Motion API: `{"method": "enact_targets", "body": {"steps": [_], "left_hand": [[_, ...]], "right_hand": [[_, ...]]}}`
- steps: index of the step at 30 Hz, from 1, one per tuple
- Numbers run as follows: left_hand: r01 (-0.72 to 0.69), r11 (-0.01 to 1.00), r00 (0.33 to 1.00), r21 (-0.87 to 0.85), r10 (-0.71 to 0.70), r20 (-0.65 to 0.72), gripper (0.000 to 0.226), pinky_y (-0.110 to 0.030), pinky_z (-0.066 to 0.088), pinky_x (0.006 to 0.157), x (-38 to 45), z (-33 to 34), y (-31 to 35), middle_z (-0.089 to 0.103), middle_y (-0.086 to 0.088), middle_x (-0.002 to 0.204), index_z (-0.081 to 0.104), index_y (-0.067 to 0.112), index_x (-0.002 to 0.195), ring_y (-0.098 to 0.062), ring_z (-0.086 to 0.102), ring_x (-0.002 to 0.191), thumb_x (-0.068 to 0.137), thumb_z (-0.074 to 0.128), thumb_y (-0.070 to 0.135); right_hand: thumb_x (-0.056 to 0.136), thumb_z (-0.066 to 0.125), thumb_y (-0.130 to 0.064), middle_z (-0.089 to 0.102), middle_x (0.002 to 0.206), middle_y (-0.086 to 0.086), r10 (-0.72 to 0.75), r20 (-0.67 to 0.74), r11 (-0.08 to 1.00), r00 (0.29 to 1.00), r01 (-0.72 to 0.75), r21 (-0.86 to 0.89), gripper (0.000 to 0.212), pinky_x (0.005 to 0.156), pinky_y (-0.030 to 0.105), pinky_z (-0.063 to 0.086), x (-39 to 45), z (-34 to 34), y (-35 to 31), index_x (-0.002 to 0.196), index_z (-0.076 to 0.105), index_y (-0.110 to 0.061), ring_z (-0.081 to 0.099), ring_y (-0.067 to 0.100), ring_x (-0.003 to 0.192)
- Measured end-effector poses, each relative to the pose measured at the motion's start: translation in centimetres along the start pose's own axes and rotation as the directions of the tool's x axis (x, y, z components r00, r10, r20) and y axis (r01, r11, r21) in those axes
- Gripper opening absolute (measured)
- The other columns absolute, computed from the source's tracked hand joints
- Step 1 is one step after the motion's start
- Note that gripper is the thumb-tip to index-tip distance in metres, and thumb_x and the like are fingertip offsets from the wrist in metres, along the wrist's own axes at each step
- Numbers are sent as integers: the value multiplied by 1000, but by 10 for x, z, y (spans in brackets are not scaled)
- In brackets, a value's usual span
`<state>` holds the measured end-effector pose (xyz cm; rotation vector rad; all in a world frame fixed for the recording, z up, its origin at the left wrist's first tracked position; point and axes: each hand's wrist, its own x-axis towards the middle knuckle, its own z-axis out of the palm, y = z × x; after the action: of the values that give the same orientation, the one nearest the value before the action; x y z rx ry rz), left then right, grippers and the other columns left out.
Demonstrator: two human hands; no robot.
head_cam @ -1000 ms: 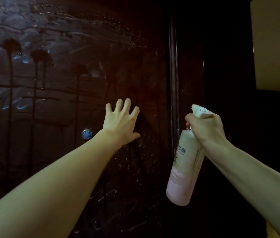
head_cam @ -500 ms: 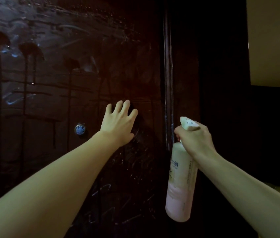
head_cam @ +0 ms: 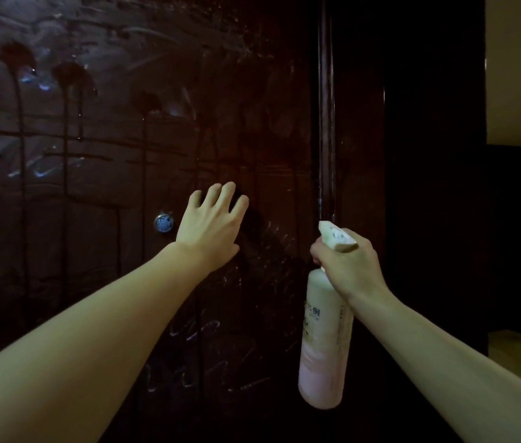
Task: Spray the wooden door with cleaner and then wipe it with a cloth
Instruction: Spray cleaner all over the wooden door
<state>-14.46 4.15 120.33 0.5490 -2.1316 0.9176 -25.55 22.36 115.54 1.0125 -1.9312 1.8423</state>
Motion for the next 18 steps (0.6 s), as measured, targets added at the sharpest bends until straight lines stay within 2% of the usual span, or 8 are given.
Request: {"method": "enact_targets", "body": {"steps": [2, 5, 8, 10, 13, 14, 18], "left_hand": [[6, 1000, 1000, 6, -6, 2, 92, -46, 24, 113, -8, 1, -6, 15, -13, 156, 18, 16, 150, -30, 18, 143, 81, 68, 51], [20, 1000, 1000, 8, -20, -4, 92, -47, 26, 111, -19, 2, -15, 20, -14, 154, 23, 14, 149, -31, 22, 141, 79, 70, 50], [28, 999, 1000, 15, -29, 5, 92, -46, 28, 110, -30, 2, -26, 23, -14, 153, 27, 13, 148, -31, 25, 140, 77, 72, 50], [14, 1000, 1000, 21, -14, 8, 91, -46, 30, 109, -37, 3, -34, 27, -14, 152, 31, 12, 147, -32, 29, 138, 75, 74, 48], [-1, 1000, 1000, 24, 1, 5, 90, -47, 34, 107, -48, 3, -44, 33, -15, 148, 37, 10, 144, -33, 35, 135, 72, 79, 43], [10, 999, 1000, 30, -11, 4, 91, -47, 34, 107, -52, 3, -47, 34, -15, 148, 37, 10, 144, -33, 35, 135, 71, 79, 43], [114, 993, 993, 14, -114, -27, 98, -48, 34, 106, -66, 5, -59, 33, -16, 149, 34, 7, 145, -33, 34, 135, 67, 82, 43]], "right_hand": [[78, 63, -20, 63, 70, 4, -16, 21, 1000, 1000, 16, -1, 13, 57, 31, 46, -3, 7, -2, 77, 64, -8, 56, 17, 63], [73, 60, -26, 63, 66, 3, -31, 29, 999, 999, 31, -18, 14, 61, 39, 52, -8, 20, -5, 66, 58, -14, 60, 23, 64], [71, 60, -25, 57, 59, -3, -34, 28, 999, 999, 34, -2, 17, 60, 38, 48, -14, 31, -7, 58, 51, -18, 56, 16, 59], [73, 61, -23, 60, 63, -1, -52, 54, 999, 997, 53, -8, 14, 59, 36, 49, -18, 38, -9, 63, 56, -14, 57, 16, 61], [80, 64, -18, 59, 67, -3, -70, 103, 997, 992, 65, 50, 7, 51, 17, 44, -26, 47, -12, 76, 62, -13, 53, 8, 60], [81, 64, -18, 59, 67, -4, -75, 120, 996, 990, 68, 64, 5, 50, 15, 42, -28, 50, -13, 78, 63, -14, 53, 6, 60], [80, 63, -19, 59, 67, -5, -91, 177, 994, 980, 80, 70, 7, 55, 22, 42, -36, 66, -18, 76, 62, -14, 54, 8, 63]]}}
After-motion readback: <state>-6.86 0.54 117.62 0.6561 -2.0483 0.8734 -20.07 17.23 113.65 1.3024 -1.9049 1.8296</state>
